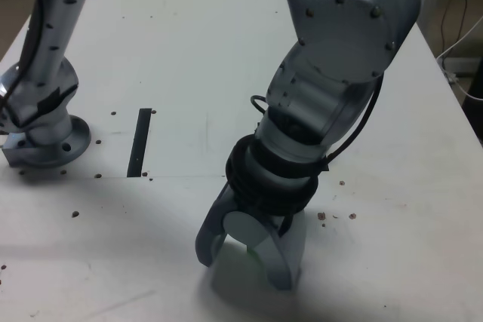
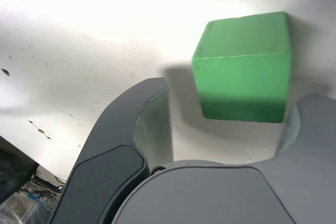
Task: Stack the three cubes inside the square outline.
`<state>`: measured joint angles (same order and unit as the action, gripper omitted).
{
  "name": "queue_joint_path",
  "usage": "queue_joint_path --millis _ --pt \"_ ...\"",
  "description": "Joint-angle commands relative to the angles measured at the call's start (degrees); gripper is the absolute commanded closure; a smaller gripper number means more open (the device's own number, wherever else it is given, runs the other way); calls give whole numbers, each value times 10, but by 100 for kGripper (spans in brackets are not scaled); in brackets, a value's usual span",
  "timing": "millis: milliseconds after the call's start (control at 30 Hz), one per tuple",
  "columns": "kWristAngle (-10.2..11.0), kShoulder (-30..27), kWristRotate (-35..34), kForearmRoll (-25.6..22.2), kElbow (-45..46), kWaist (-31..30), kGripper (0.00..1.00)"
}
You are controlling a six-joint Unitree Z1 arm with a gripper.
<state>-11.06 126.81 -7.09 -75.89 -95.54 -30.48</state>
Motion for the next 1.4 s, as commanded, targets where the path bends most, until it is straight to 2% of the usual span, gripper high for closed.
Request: queue_joint_path --millis 0,67,167,733,1067,1367 --pt "2 4 -1 -3 -2 1 68" --pt "3 4 -1 -4 -2 1 73" --pt "4 4 -1 -4 -3 1 76" --pt "6 -4 -4 -16 -6 1 76" --pt "50 -53 -26 -94 -32 12 76" --pt "75 -76 9 -167 -116 94 76"
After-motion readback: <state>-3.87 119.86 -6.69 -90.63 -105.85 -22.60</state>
